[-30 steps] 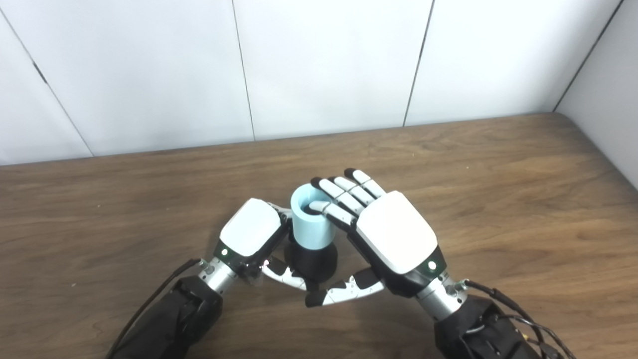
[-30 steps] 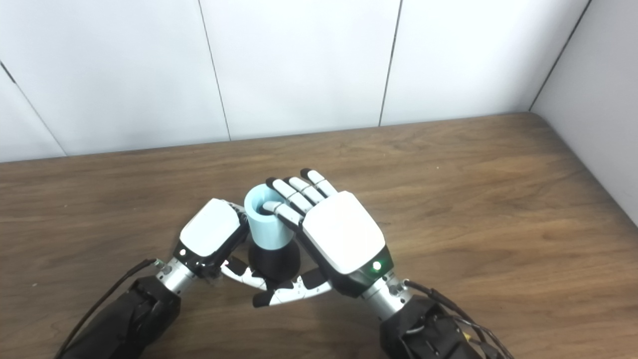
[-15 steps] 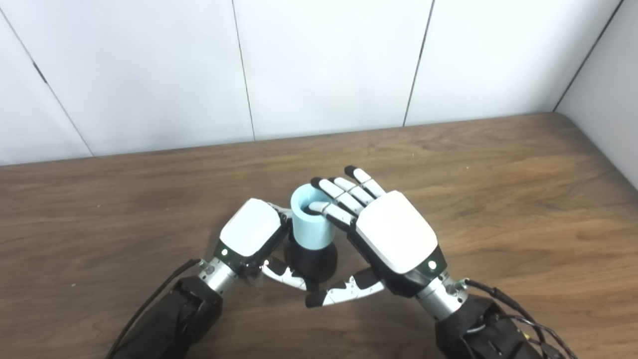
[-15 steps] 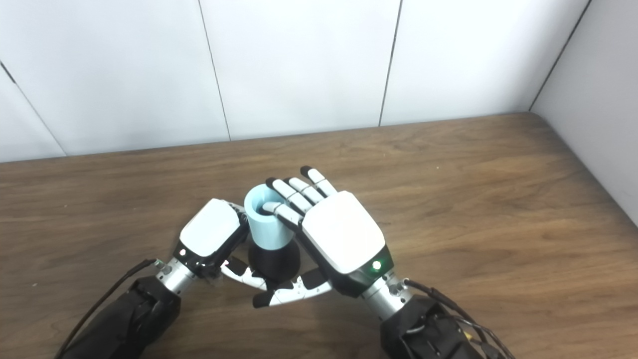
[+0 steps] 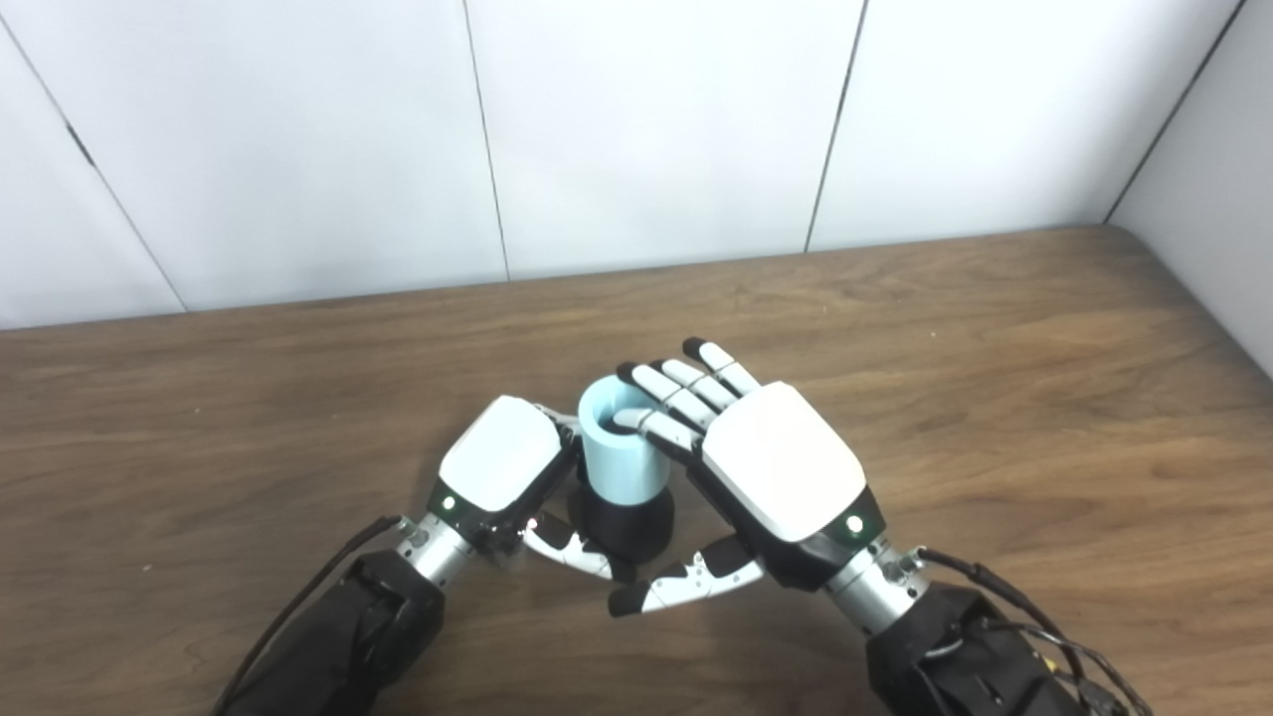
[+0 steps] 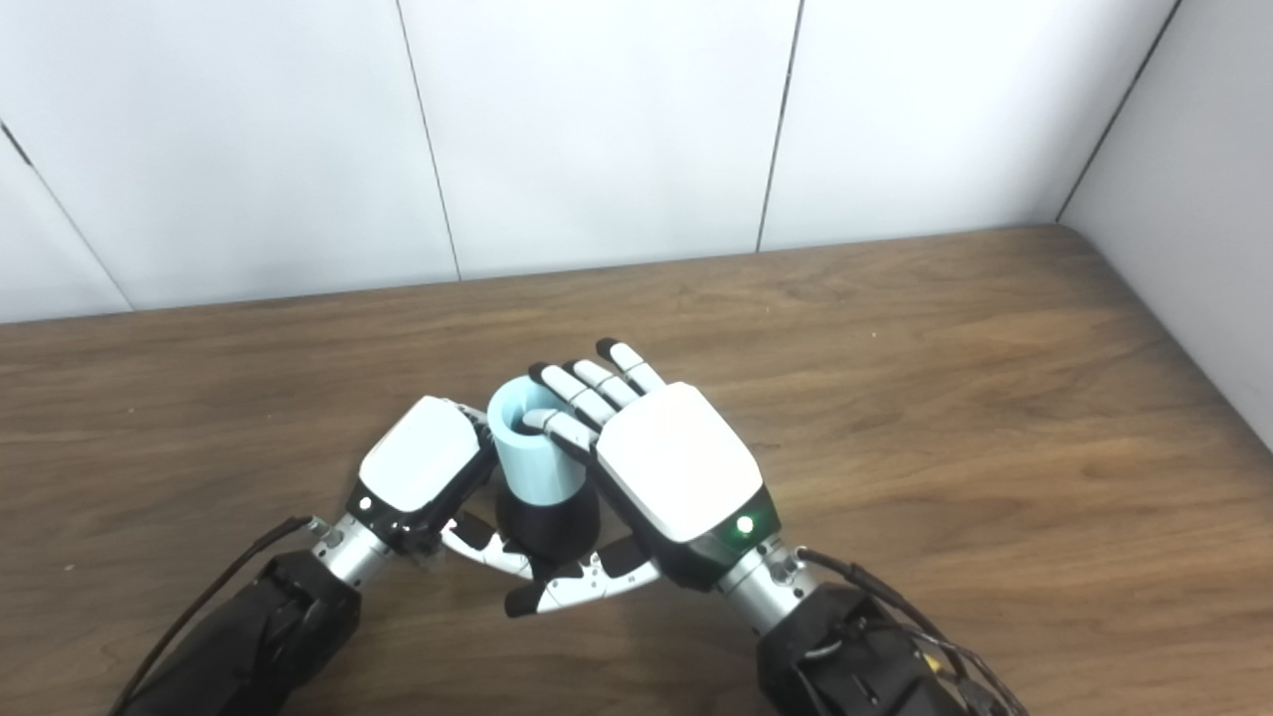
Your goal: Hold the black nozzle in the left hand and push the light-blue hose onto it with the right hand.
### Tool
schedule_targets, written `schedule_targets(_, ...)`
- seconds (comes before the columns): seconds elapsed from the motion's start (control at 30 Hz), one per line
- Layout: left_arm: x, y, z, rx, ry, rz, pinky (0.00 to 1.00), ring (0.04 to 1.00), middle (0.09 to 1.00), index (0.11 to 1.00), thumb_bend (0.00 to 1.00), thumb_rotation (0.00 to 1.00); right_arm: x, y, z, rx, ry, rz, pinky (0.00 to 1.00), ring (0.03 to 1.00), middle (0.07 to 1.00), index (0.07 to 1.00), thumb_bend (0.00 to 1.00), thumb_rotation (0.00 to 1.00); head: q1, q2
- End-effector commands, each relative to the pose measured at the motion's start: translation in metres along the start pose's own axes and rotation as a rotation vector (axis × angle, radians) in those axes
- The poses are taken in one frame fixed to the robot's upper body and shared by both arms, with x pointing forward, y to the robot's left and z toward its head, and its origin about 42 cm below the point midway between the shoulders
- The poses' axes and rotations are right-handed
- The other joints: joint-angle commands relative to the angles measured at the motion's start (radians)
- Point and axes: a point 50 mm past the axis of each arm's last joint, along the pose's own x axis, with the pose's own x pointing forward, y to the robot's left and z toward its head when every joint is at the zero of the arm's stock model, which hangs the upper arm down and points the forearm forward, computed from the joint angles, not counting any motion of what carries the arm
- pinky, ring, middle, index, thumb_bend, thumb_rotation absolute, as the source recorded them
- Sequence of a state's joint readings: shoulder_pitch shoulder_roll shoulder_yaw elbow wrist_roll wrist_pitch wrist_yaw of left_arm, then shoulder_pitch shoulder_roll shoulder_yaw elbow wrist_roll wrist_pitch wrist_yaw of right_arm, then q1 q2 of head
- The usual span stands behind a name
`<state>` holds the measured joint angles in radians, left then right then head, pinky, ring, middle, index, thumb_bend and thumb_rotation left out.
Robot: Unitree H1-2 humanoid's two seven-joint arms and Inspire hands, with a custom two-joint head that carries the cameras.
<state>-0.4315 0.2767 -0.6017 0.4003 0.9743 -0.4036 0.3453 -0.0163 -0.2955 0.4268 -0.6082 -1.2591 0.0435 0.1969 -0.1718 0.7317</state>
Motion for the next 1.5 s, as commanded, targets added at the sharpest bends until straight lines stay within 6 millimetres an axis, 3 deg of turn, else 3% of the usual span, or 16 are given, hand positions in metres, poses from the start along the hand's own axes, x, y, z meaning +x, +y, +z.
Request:
schedule_targets(0.0,-0.084,-0.11,0.069,-0.215,0.099,-0.258,0.17,0.225,0.384,0.495,0.51,0.0,-0.052,0.069,0.013,0.022,-0.092,0.701,0.92,0.866,0.778,0.74,0.8,0.95,0.0,0.001)
schedule_targets(0.3,-0.084,-0.11,0.069,-0.219,0.101,-0.257,0.17,0.218,0.384,0.493,0.51,0.0,-0.051,0.068,0.013,0.04,-0.089,0.629,0.89,0.843,0.768,0.732,0.79,0.9,-0.001,-0.002)
schedule_targets(0.33,-0.084,-0.111,0.069,-0.223,0.104,-0.259,0.17,0.219,0.383,0.494,0.51,0.0,-0.05,0.068,0.013,0.056,-0.088,0.57,0.88,0.84,0.767,0.731,0.79,0.9,-0.001,-0.002)
schedule_targets(0.4,-0.084,-0.111,0.068,-0.224,0.109,-0.26,0.18,0.231,0.46,0.483,0.52,0.0,-0.05,0.067,0.012,0.097,-0.082,0.444,0.78,0.792,0.753,0.721,0.74,0.79,-0.002,-0.002)
schedule_targets(0.47,-0.084,-0.111,0.068,-0.221,0.11,-0.264,0.18,0.232,0.468,0.483,0.52,0.0,-0.049,0.065,0.012,0.147,-0.07,0.331,0.78,0.816,0.796,0.762,0.71,0.79,-0.001,-0.004)
schedule_targets(0.57,-0.083,-0.111,0.068,-0.223,0.107,-0.26,0.18,0.23,0.471,0.482,0.52,0.0,-0.048,0.063,0.011,0.191,-0.057,0.24,0.82,0.882,0.879,0.854,0.68,0.81,-0.002,-0.006)
schedule_targets(0.63,-0.084,-0.112,0.067,-0.225,0.106,-0.255,0.19,0.252,0.406,0.504,0.52,0.0,-0.046,0.06,0.01,0.204,-0.052,0.193,0.88,0.945,0.956,0.937,0.68,0.82,-0.002,-0.007)
schedule_targets(0.7,-0.083,-0.111,0.067,-0.226,0.107,-0.254,0.18,0.242,0.458,0.487,0.52,0.0,-0.044,0.057,0.01,0.213,-0.048,0.164,0.91,0.986,0.991,0.985,0.68,0.8,0.0,-0.008)
schedule_targets(0.83,-0.083,-0.111,0.068,-0.22,0.111,-0.257,0.15,0.208,0.414,0.484,0.52,0.0,-0.04,0.052,0.011,0.227,-0.032,0.124,0.92,1.0,1.0,1.0,0.72,0.7,0.0,-0.011)
schedule_targets(1.0,-0.083,-0.113,0.068,-0.208,0.109,-0.26,0.13,0.184,0.427,0.483,0.52,0.0,-0.034,0.047,0.011,0.239,0.009,0.12,0.97,1.0,1.0,1.0,0.78,0.67,0.002,-0.015)
schedule_targets(1.1,-0.083,-0.113,0.068,-0.214,0.114,-0.271,0.14,0.199,0.389,0.487,0.52,0.0,-0.029,0.045,0.011,0.243,0.031,0.114,0.99,1.0,1.0,1.0,0.79,0.69,0.003,-0.016)
schedule_targets(1.2,-0.083,-0.114,0.068,-0.222,0.114,-0.271,0.16,0.222,0.463,0.482,0.52,0.0,-0.025,0.043,0.01,0.255,0.048,0.096,0.99,1.0,1.0,1.0,0.8,0.69,0.002,-0.021)
schedule_targets(1.47,-0.084,-0.115,0.067,-0.228,0.114,-0.268,0.18,0.228,0.471,0.481,0.52,0.0,-0.02,0.041,0.003,0.31,0.099,-0.001,1.0,1.0,1.0,1.0,0.79,0.71,0.004,-0.03)
